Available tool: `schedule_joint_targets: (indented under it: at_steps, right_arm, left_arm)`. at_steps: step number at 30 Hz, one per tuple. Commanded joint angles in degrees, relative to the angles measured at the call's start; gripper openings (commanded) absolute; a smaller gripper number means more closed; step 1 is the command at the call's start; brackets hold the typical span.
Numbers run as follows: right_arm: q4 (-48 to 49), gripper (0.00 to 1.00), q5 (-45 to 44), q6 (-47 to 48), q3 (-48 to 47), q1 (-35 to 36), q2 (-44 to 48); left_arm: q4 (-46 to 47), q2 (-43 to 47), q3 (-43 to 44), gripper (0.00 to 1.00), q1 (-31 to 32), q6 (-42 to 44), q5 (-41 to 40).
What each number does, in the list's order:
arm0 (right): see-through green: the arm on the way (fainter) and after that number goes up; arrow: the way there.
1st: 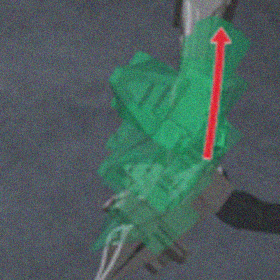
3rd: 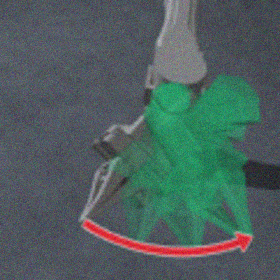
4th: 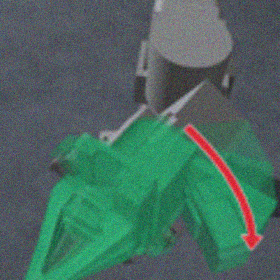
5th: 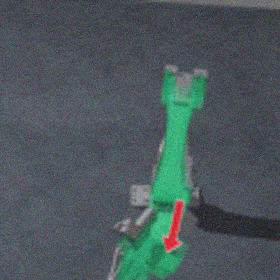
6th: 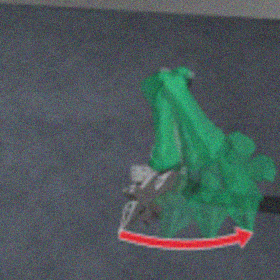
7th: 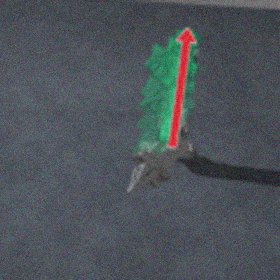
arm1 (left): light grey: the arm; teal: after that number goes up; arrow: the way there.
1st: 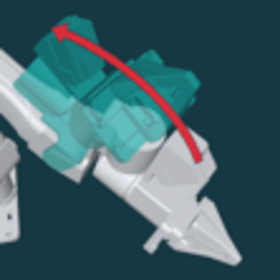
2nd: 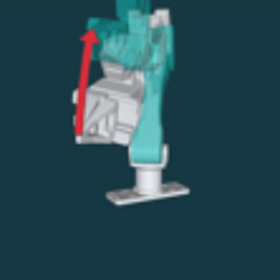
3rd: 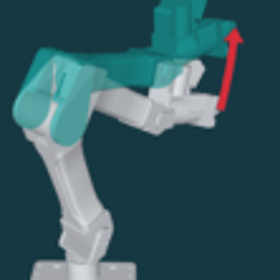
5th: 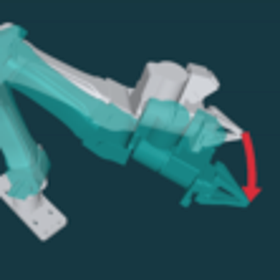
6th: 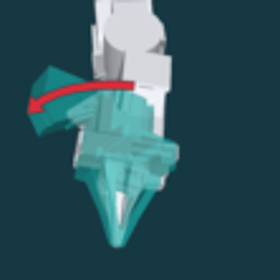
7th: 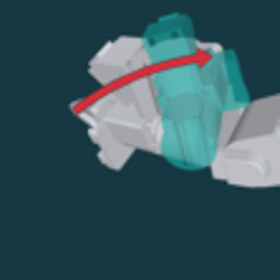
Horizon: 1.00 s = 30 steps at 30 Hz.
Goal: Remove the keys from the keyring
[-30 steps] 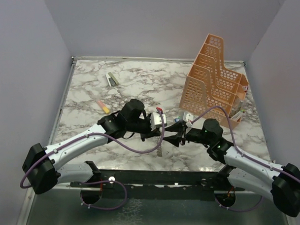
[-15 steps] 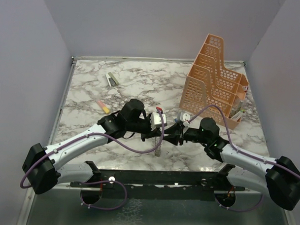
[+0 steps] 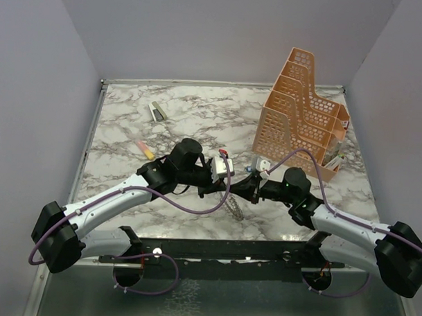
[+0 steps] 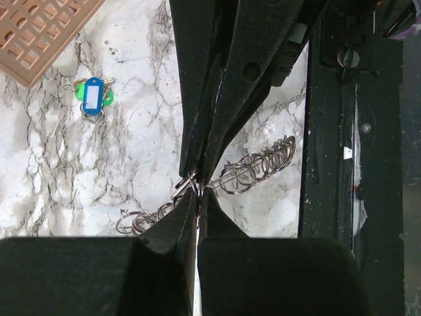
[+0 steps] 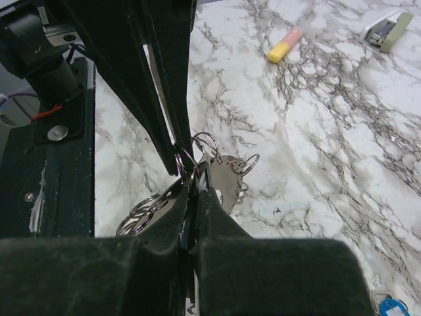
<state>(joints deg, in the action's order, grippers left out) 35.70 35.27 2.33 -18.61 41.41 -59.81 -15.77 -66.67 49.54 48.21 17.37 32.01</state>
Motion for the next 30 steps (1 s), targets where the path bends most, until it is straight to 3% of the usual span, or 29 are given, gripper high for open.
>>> schedule_joint_targets:
  at_steps: [1, 3, 7, 9, 30]
  right_arm:
    - [1.89, 0.01, -1.71, -0.15, 0.51, 0.21, 1.74]
    - [1.63, 0.03, -1.2, -0.03, 0.51, 0.19, 1.89]
    - [3.13, 0.27, -0.47, -0.84, 0.92, 0.26, 1.32]
    - [4.36, 0.33, -0.73, -1.31, 1.23, 0.25, 0.99]
    - [14.09, 0.36, -14.84, -2.02, 6.75, 3.15, -0.88]
  left_arm:
    - [2.8, 0.16, -0.58, 0.0, 0.21, -0.86, 1.49]
    - [3.27, 0.16, -0.67, 0.0, 0.19, -1.48, 0.38]
    - [4.82, -0.5, -0.67, 0.0, 0.21, -3.9, -1.72]
    - [5.57, -1.22, -0.63, 0.0, 0.14, -5.29, -2.16]
    - [9.28, -2.01, -0.62, 0.0, 0.15, -10.82, -2.8]
